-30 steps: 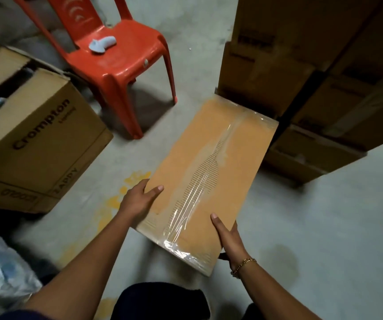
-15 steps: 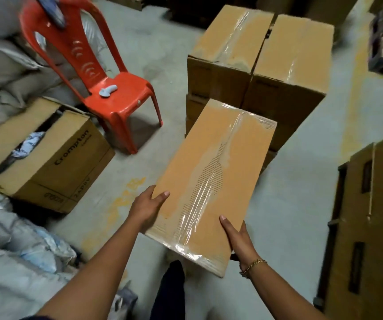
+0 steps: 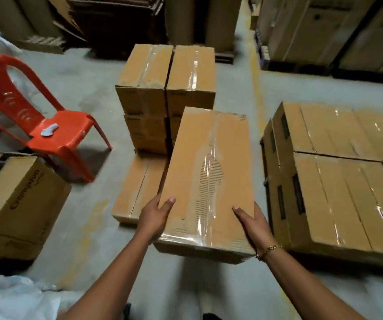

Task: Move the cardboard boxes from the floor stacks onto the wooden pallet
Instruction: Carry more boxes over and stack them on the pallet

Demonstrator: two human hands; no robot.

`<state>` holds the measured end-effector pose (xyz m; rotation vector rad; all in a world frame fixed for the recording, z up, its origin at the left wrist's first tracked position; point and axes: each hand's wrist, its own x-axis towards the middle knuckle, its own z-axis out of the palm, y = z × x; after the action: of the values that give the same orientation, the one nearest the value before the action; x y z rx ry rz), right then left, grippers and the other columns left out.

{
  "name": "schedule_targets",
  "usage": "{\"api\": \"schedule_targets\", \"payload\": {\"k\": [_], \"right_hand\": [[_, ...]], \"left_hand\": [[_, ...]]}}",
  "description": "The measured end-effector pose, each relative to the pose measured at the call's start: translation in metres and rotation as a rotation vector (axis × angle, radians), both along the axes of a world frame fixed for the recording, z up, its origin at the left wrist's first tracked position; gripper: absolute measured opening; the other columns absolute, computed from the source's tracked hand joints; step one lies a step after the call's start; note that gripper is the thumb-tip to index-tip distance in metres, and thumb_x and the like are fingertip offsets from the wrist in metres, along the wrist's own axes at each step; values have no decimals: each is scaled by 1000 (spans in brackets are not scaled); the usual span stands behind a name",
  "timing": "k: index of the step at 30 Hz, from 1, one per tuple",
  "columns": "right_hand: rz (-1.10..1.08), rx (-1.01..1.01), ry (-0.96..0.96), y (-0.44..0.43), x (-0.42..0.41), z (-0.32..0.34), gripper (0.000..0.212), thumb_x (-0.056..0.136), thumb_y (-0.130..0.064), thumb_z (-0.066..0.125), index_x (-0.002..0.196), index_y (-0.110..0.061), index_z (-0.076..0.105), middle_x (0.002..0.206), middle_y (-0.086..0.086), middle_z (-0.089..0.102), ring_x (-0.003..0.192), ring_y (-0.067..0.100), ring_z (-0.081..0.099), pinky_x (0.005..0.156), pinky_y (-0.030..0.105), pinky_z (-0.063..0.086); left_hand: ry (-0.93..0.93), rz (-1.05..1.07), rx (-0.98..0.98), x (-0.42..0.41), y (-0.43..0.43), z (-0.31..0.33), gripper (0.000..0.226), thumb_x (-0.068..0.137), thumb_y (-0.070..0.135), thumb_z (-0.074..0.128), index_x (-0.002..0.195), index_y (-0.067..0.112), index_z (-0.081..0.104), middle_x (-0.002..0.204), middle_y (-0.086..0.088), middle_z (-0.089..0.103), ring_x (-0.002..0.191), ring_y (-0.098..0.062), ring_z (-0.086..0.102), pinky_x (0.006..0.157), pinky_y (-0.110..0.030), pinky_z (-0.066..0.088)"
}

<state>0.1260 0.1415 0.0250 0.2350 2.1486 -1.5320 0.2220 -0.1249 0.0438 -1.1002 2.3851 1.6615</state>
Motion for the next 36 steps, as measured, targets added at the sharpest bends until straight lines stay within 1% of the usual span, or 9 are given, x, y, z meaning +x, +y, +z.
{"api": "schedule_targets", "payload": {"k": [5,9,12,17,22,26,31,33,36], "right_hand": [[-82,23,20,59,51,16,63,84,-52,76,139,-36,50,120,-8,69,108,18,67,95,48,58],[-176,12,63,98,92,34,55,90,-38,75,139,-33,50,123,-6,67,109,15,65,92,39,56],[-247,9,84,128,116,41,56,89,-37,76,140,-36,52,123,-9,68,112,15,64,99,44,54],[-390,-10,111,201,149,50,54,90,-33,76,139,-36,53,120,-12,70,110,12,66,100,42,54],[-488,8,135,281,161,59,51,92,-35,73,137,-37,51,117,-17,67,108,7,64,87,30,54],[-544,53,150,361,157,55,54,89,-44,75,137,-40,52,120,-16,68,113,13,65,101,46,54],[-587,104,145,472,148,58,56,90,-47,72,140,-40,49,124,-11,66,114,16,64,101,48,54],[-605,119,131,515,144,59,58,90,-48,72,142,-38,49,124,-10,66,114,17,64,98,45,55],[-633,129,132,573,138,62,54,93,-43,71,141,-37,50,123,-10,66,112,14,64,88,33,55]], "left_hand": [[30,-112,65,27,44,6,37,100,48,57,129,27,62,106,10,69,100,-17,67,83,-36,55],[49,-215,79,41,79,15,24,100,51,55,118,37,60,106,7,71,97,-18,68,91,-49,58],[52,-281,46,44,109,21,33,101,51,53,126,32,61,112,3,71,99,-21,68,90,-47,57],[91,-420,0,32,178,30,36,101,49,54,128,29,66,111,3,72,95,-20,68,88,-43,55],[122,-534,-22,11,262,35,33,100,50,56,124,31,68,108,6,72,90,-13,65,80,-34,48],[125,-584,11,-10,343,33,37,100,50,56,127,29,67,108,4,72,92,-16,67,84,-39,53],[112,-638,43,-37,460,27,43,99,55,54,132,30,64,115,0,71,98,-24,68,89,-47,57],[102,-658,45,-46,504,26,44,98,57,54,132,31,64,116,0,72,99,-25,68,92,-50,57],[96,-693,79,-58,563,23,48,94,65,53,128,34,64,117,4,72,101,-23,68,94,-51,56]]}}
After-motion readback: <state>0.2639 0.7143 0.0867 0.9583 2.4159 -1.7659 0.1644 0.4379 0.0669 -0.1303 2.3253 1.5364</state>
